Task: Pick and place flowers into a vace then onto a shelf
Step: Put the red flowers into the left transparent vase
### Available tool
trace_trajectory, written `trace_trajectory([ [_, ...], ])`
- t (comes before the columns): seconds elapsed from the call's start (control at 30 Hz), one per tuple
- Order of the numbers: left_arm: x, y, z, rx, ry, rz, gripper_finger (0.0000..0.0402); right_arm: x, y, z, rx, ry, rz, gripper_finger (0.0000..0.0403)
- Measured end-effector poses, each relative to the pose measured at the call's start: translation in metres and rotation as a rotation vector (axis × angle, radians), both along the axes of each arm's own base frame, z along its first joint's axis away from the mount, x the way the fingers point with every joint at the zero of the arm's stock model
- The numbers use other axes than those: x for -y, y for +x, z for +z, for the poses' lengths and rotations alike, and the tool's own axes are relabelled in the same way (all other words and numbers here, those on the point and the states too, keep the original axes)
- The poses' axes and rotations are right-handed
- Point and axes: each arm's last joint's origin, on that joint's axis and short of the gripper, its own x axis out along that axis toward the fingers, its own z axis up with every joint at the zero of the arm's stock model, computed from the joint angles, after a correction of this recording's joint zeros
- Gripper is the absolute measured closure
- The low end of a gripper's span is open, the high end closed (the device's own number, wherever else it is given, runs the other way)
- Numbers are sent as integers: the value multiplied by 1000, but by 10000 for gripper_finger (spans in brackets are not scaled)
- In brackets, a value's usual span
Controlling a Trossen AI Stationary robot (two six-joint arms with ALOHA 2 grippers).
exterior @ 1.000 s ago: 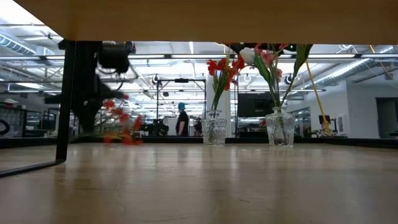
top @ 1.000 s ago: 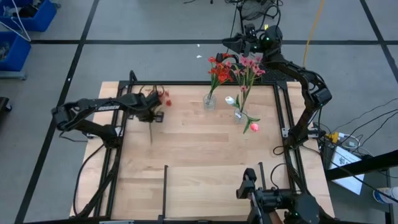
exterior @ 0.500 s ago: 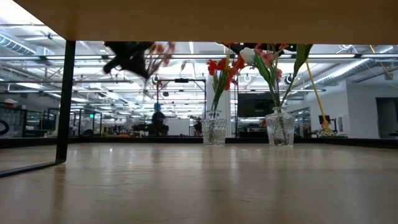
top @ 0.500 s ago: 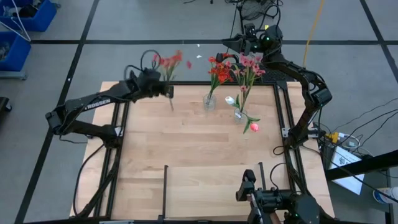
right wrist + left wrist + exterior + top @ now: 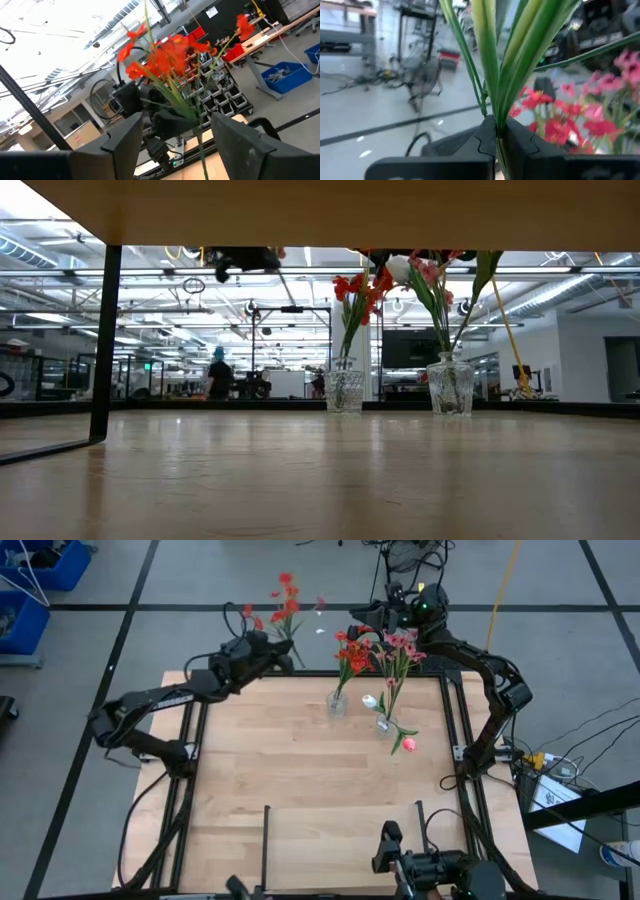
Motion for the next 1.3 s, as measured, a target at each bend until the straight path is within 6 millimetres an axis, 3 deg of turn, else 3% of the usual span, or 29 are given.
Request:
trace_trajectory([
  [0.27, -8, 31, -27, 74, -3, -93, 390, 3, -5, 2, 8, 24, -8, 177],
  [0.47, 2, 49, -42, 40, 5, -196, 382, 8, -12, 2, 13, 28, -32, 177],
  [1.07, 4, 93, -43, -137, 119, -293, 390, 15, -21, 2, 20, 28, -78, 177],
  [1.3, 10, 100, -48, -251, 135, -328, 378, 16, -23, 2, 20, 24, -82, 177],
])
